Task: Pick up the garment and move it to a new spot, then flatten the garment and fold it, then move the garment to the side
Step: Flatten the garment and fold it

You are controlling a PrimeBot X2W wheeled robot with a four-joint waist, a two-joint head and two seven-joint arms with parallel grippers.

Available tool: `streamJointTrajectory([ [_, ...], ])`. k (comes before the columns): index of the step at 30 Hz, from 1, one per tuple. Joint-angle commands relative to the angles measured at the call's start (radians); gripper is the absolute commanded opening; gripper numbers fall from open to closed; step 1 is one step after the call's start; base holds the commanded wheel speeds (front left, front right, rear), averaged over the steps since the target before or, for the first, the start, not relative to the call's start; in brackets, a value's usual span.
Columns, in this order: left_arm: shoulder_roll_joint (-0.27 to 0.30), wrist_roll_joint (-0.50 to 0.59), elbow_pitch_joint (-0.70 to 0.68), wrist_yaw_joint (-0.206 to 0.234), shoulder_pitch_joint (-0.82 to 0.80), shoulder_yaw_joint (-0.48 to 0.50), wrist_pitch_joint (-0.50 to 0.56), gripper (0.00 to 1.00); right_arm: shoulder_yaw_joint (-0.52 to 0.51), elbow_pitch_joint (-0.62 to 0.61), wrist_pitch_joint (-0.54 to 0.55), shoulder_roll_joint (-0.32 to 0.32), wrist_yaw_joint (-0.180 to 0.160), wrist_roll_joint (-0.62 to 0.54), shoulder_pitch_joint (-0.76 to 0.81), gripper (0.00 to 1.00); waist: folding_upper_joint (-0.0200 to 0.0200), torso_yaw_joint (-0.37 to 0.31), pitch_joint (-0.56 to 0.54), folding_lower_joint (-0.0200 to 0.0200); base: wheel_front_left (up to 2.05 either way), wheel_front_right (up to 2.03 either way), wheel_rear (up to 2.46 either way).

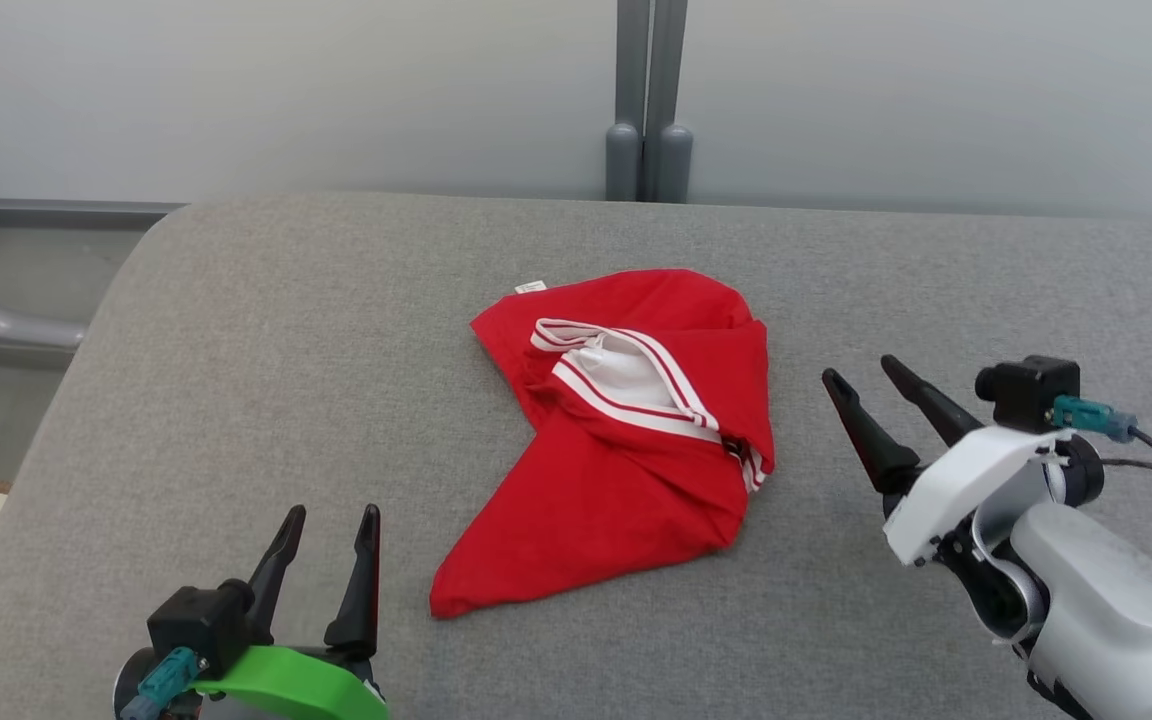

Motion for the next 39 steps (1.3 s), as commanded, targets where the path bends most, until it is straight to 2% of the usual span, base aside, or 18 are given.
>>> streamJointTrajectory([
  [1, 0.007, 0.01, -0.007, 0.007, 0.011, 0.004, -0.008, 1.0, -0.02, -0.015, -0.003, 0.005, 0.001, -0.028, 0.045, 1.0, 0.0, -0.033, -0.028, 0.0, 0.0, 0.0, 0.0],
  [5, 0.01, 0.015, -0.014, 0.002, 0.01, 0.001, -0.007, 1.0, -0.063, -0.048, -0.004, 0.024, 0.001, -0.102, 0.091, 1.0, 0.0, -0.026, -0.021, 0.0, 0.0, 0.0, 0.0],
  [11, 0.011, 0.014, -0.014, 0.003, 0.001, -0.004, -0.001, 1.0, -0.045, -0.037, 0.019, 0.056, 0.001, -0.177, 0.083, 1.0, 0.0, 0.015, -0.008, 0.0, 0.0, 0.0, 0.0],
  [16, 0.007, 0.011, -0.012, 0.0, -0.01, -0.008, 0.001, 1.0, -0.014, 0.042, 0.079, 0.072, 0.001, -0.265, 0.037, 1.0, 0.0, 0.054, 0.009, 0.0, 0.0, 0.0, 0.0],
  [26, -0.006, 0.006, 0.003, -0.011, -0.031, -0.012, -0.001, 1.0, -0.017, 0.214, 0.131, 0.12, 0.001, -0.377, -0.041, 1.0, 0.0, 0.118, 0.051, 0.0, 0.0, 0.0, 0.0],
  [27, -0.007, 0.005, 0.005, -0.011, -0.032, -0.012, -0.002, 1.0, -0.02, 0.227, 0.125, 0.121, 0.001, -0.387, -0.049, 0.87, 0.0, 0.122, 0.053, 0.0, 0.0, 0.0, 0.0],
  [28, -0.009, 0.005, 0.007, -0.011, -0.033, -0.012, -0.002, 1.0, -0.024, 0.239, 0.114, 0.127, 0.001, -0.392, -0.056, 0.36, 0.0, 0.125, 0.053, 0.0, 0.0, 0.0, 0.0],
  [29, -0.009, 0.005, 0.009, -0.011, -0.034, -0.011, -0.002, 1.0, -0.028, 0.247, 0.105, 0.131, 0.001, -0.396, -0.059, 0.0, 0.0, 0.128, 0.054, 0.0, 0.0, 0.0, 0.0],
  [34, -0.007, 0.005, 0.02, -0.01, -0.026, -0.01, -0.004, 1.0, -0.072, 0.269, 0.053, 0.13, 0.001, -0.402, -0.077, 0.0, 0.0, 0.131, 0.038, 0.0, 0.0, 0.0, 0.0],
  [39, -0.003, 0.001, 0.022, -0.007, -0.008, -0.013, -0.002, 1.0, -0.124, 0.229, 0.028, 0.104, 0.001, -0.377, -0.09, 0.0, 0.0, 0.116, 0.013, 0.0, 0.0, 0.0, 0.0],
])
